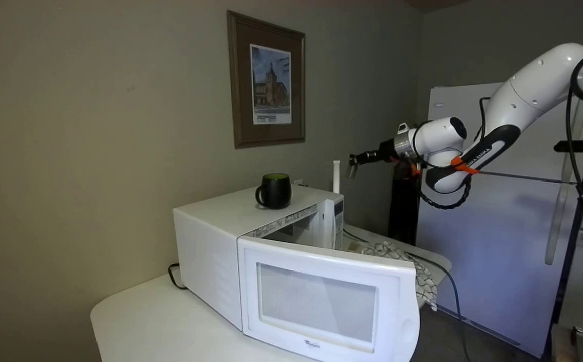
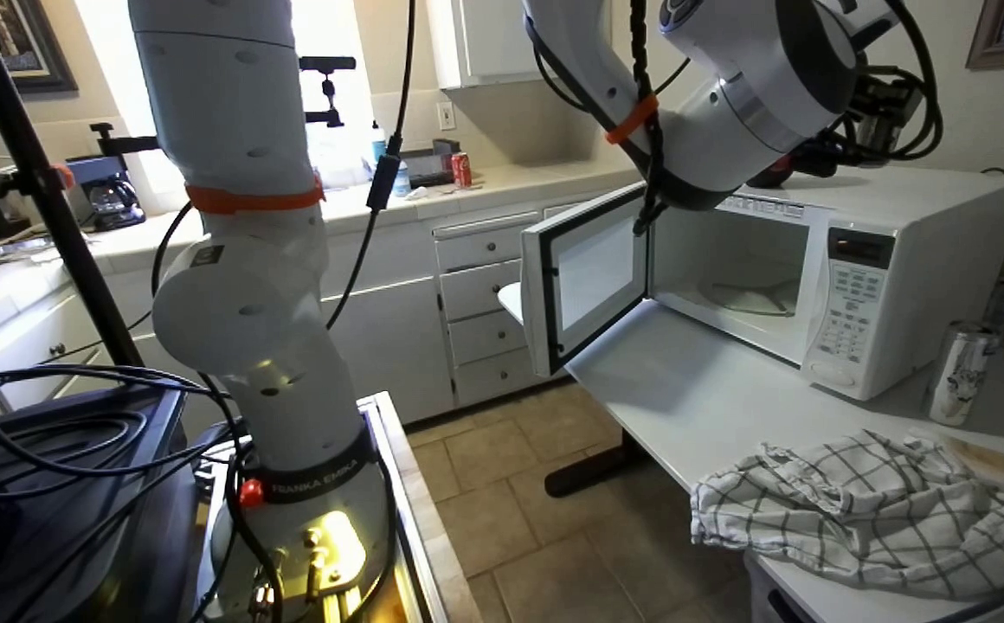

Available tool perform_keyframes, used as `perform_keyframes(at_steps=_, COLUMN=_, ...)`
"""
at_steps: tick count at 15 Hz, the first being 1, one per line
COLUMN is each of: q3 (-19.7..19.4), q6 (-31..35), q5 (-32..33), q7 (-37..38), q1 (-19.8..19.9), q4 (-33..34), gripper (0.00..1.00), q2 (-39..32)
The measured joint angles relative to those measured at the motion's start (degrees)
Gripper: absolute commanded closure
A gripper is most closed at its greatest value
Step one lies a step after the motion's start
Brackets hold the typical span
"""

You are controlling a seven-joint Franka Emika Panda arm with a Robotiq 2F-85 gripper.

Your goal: Remove the bottle from the microwave and put it on top o

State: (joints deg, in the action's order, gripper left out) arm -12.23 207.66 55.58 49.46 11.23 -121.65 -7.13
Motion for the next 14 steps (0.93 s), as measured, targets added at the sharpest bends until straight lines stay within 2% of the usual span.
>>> perform_keyframes(at_steps=3, q3=0.90, q6=-3.05, q5=1.95, q7=1.23, q1=0.03, q4=3.07, gripper=0.76, q2=-2.60)
perform_keyframes(at_steps=9, q3=5.32, q6=-12.70, q5=4.52, q7=2.17, q1=-0.03, q4=13.08, gripper=0.76, q2=-6.69)
perform_keyframes(at_steps=14, q3=9.05, q6=-12.83, q5=4.33, q7=2.20, q1=1.42, q4=18.62, gripper=0.76, q2=-10.99)
